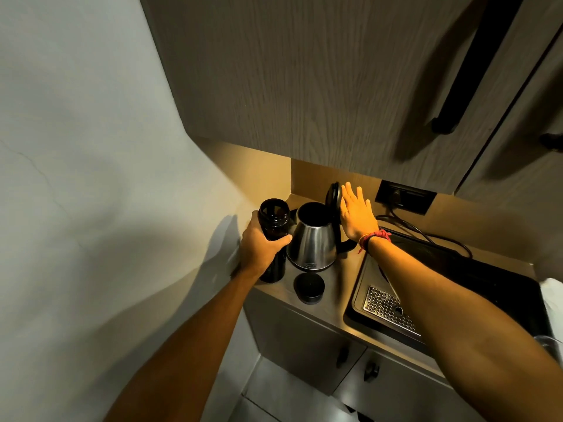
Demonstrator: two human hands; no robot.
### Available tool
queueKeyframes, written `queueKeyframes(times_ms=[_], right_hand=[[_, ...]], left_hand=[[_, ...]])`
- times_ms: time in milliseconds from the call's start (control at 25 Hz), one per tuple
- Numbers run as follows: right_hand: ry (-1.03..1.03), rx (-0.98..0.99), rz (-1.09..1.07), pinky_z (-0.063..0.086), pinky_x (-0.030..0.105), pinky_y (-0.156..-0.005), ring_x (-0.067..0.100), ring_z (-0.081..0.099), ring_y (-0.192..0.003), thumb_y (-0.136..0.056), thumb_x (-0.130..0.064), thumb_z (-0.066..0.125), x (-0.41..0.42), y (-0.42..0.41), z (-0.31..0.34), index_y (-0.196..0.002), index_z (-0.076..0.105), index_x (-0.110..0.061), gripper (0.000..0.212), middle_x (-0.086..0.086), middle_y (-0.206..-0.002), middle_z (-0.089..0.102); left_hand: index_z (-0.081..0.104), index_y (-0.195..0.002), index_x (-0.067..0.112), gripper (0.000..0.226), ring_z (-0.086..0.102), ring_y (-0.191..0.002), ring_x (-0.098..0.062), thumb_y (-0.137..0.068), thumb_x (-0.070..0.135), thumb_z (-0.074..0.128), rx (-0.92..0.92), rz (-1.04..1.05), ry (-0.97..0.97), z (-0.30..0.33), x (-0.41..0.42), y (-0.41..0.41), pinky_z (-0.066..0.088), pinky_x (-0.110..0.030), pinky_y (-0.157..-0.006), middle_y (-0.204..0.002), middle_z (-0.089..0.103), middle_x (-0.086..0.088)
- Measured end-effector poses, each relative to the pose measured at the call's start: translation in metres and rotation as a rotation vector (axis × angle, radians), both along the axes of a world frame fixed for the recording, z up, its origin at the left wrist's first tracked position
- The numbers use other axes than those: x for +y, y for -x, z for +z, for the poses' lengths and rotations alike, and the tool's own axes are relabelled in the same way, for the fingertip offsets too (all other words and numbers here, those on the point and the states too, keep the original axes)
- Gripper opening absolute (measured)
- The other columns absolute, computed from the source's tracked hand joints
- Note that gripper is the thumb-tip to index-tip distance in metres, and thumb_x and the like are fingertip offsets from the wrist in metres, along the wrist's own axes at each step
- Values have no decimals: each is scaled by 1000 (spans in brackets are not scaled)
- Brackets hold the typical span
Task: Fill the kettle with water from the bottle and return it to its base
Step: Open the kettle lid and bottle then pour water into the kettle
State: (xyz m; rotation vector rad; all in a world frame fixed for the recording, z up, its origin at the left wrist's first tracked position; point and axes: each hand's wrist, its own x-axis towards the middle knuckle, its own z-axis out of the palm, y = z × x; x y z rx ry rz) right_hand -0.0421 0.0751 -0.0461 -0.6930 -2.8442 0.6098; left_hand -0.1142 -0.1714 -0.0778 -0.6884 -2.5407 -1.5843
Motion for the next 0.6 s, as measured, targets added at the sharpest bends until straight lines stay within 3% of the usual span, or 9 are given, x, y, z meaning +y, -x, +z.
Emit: queueKeyframes(times_ms=[160, 320, 600], right_hand=[[32, -2, 14, 5, 55, -122, 32, -4, -153, -104, -26, 20, -2, -2, -2, -156, 6, -15, 55, 5, -166, -1], [30, 13, 8, 6, 54, -122, 33, -2, -153, -104, -29, 18, -1, -2, -1, -156, 9, -14, 54, 6, -166, 1], [18, 18, 6, 9, 54, -122, 33, 2, -153, -104, -32, 17, 0, -3, 1, -155, 13, -14, 54, 7, -166, 5]], left_hand=[[47, -121, 23, 73, 61, -97, -17, -63, 39, 87, 95, -94, 191, 7, 5, 0, 56, -30, -81, -112, 61, 0], [43, -123, 17, 76, 64, -97, -31, -64, 43, 84, 179, -80, 405, 21, 10, 3, 55, -39, -75, -116, 58, -8], [36, -136, 11, 89, 61, -111, -40, -70, 50, 81, 175, -120, 827, 54, 26, 16, 54, -45, -86, -129, 55, -17]])
